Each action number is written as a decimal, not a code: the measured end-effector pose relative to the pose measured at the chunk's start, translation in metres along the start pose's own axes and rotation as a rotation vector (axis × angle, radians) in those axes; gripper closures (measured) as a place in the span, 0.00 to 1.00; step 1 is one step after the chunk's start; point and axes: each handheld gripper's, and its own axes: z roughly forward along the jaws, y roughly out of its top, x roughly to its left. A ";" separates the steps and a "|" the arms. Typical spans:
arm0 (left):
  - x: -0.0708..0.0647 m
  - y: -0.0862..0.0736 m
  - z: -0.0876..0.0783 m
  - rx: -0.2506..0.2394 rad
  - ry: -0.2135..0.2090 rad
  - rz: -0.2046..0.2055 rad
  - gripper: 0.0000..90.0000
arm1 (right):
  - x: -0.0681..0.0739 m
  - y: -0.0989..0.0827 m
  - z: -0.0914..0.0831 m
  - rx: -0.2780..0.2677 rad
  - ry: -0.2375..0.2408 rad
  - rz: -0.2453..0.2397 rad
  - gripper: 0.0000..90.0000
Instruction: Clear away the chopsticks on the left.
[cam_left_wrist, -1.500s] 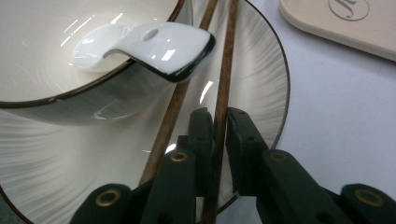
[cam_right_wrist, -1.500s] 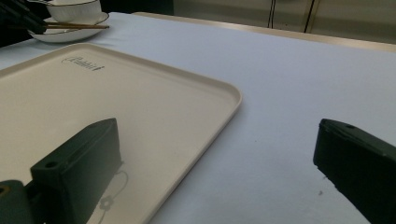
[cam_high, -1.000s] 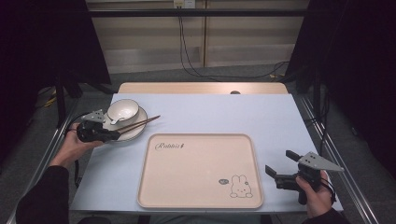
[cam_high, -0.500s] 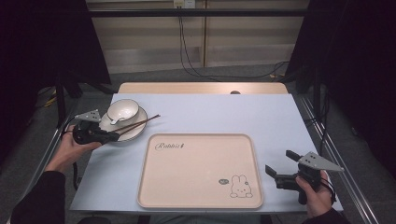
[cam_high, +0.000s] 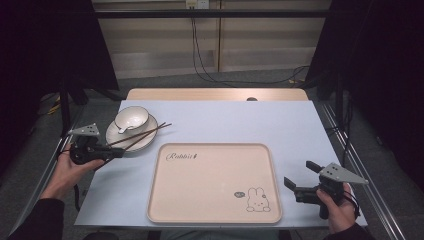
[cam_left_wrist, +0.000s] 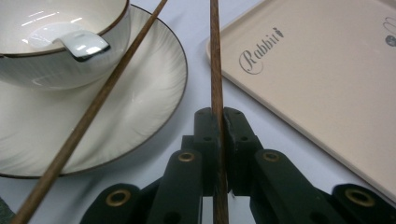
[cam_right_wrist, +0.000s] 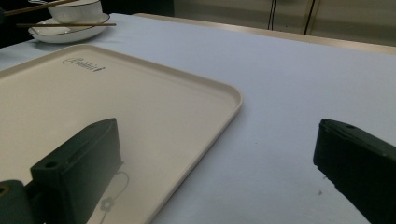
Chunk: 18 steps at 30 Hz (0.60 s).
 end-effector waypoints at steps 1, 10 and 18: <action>0.000 0.000 0.000 0.000 0.000 0.000 0.94 | 0.000 0.000 0.000 0.000 0.000 0.000 0.01; -0.027 -0.004 -0.004 -0.015 -0.013 -0.051 0.94 | 0.000 0.000 0.000 -0.003 0.001 0.002 0.01; -0.052 -0.009 0.001 -0.038 0.003 -0.105 0.94 | 0.001 0.000 0.000 -0.003 0.001 0.001 0.01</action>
